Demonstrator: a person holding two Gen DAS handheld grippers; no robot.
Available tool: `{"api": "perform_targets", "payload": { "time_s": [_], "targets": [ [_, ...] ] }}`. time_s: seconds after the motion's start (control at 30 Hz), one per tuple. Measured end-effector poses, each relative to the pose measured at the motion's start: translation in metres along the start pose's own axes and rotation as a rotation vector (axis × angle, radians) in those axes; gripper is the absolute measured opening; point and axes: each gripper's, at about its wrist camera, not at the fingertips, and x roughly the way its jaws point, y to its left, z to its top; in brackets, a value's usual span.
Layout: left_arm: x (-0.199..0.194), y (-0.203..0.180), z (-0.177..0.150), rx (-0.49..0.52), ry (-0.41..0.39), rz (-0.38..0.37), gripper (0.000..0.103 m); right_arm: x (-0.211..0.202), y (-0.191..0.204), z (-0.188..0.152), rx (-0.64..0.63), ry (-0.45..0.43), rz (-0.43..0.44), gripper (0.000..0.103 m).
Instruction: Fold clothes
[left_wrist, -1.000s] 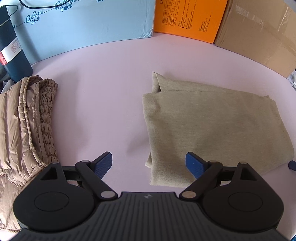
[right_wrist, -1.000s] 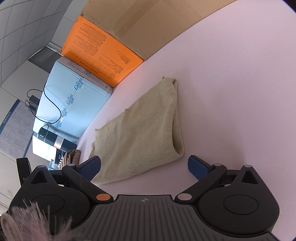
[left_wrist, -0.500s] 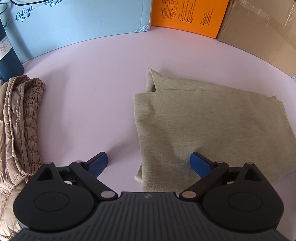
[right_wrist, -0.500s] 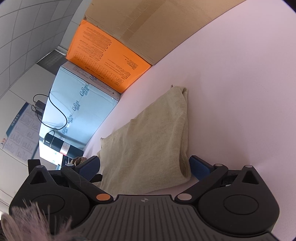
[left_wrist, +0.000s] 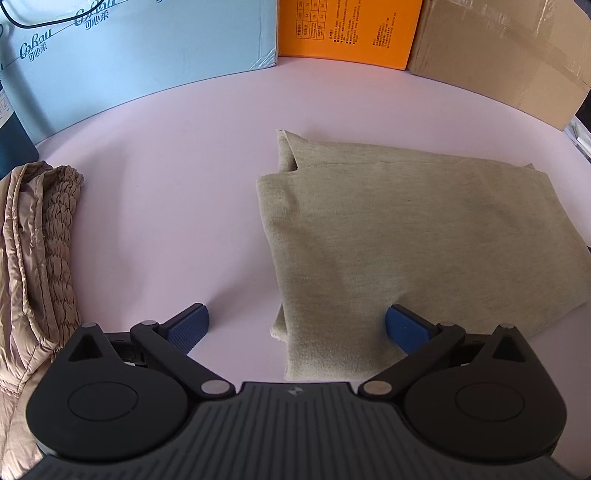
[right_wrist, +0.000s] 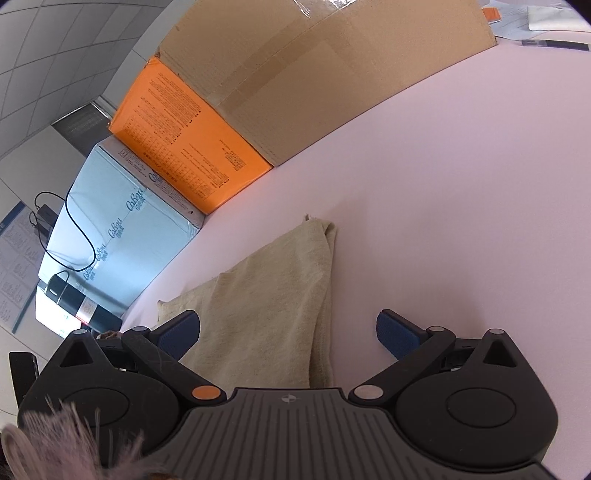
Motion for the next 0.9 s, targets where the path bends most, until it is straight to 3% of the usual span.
{"api": "perform_targets", "payload": {
  "time_s": [0.17,0.33,0.43,0.5,0.53,0.57,0.7,0.8,0.83,0.9],
  "targets": [
    [0.006,0.001,0.014,-0.009,0.016,0.003,0.103,0.017,-0.007,0.018,0.051,0.011,0.012,0.103],
    [0.01,0.001,0.026,0.006,0.033,0.009,0.103,0.04,0.002,0.034,-0.061,0.028,-0.014,0.103],
    [0.011,0.0,0.029,0.01,0.042,0.015,0.103,0.055,0.013,0.042,-0.123,0.051,-0.043,0.095],
    [0.011,-0.001,0.029,0.01,0.045,0.015,0.103,0.066,0.017,0.045,-0.157,0.079,-0.071,0.066],
    [0.011,-0.001,0.029,0.009,0.045,0.014,0.103,0.071,0.019,0.046,-0.174,0.093,-0.086,0.027],
    [0.01,-0.001,0.029,0.008,0.046,0.014,0.103,0.074,0.02,0.047,-0.187,0.099,-0.096,0.011],
    [0.008,0.0,0.029,0.005,0.044,0.012,0.103,0.07,0.021,0.049,-0.217,0.06,-0.114,0.011],
    [0.01,0.0,0.03,0.004,0.036,0.013,0.103,0.067,0.005,0.052,-0.163,0.041,-0.161,0.011],
    [0.01,0.0,0.03,0.005,0.036,0.013,0.103,0.065,0.002,0.053,-0.141,0.042,-0.14,0.016],
    [0.01,0.001,0.029,0.009,0.031,0.008,0.103,0.059,-0.002,0.054,-0.111,0.035,-0.094,0.039]
  ]
}}
